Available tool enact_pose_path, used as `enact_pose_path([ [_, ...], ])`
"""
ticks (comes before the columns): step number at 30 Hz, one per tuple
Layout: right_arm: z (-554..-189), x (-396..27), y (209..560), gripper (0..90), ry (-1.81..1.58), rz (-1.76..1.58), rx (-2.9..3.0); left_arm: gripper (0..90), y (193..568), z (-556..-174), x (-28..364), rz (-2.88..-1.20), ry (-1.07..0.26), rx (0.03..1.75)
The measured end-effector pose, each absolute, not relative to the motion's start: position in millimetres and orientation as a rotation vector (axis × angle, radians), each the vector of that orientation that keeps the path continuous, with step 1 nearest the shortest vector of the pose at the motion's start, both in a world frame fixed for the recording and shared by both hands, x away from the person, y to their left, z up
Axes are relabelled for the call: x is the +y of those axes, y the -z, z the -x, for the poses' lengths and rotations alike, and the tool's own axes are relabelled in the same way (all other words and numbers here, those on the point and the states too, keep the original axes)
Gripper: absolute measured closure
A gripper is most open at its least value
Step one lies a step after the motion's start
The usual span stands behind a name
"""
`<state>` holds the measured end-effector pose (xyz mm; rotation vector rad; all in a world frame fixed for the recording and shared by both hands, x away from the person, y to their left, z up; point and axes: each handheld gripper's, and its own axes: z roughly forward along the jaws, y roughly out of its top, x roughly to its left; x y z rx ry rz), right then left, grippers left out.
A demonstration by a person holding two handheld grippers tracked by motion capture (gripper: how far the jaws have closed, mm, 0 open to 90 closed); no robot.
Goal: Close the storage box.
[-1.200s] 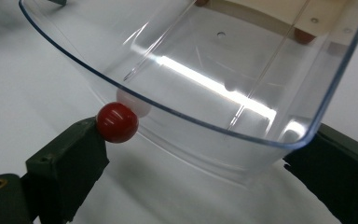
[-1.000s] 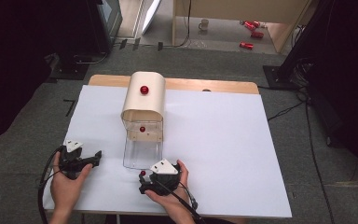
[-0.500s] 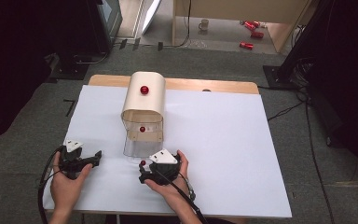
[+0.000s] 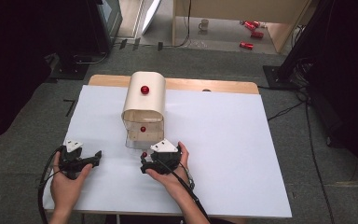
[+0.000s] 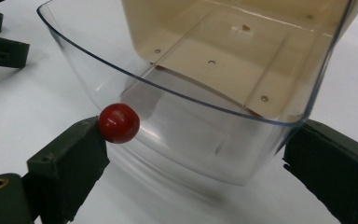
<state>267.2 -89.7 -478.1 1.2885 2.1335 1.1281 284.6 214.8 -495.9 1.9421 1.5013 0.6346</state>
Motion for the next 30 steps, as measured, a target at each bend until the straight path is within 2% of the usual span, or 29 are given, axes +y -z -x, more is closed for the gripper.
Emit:
enact_pose_path([
  [11,-287,-91,479,1.5,-1.109,-1.304,2.135,14.2,496,-285,215,-1.939,-0.633,1.503],
  [30,-317,-93,479,1.7,-1.102,-1.3,2.112,14.2,496,-285,215,-1.937,-0.631,1.504],
])
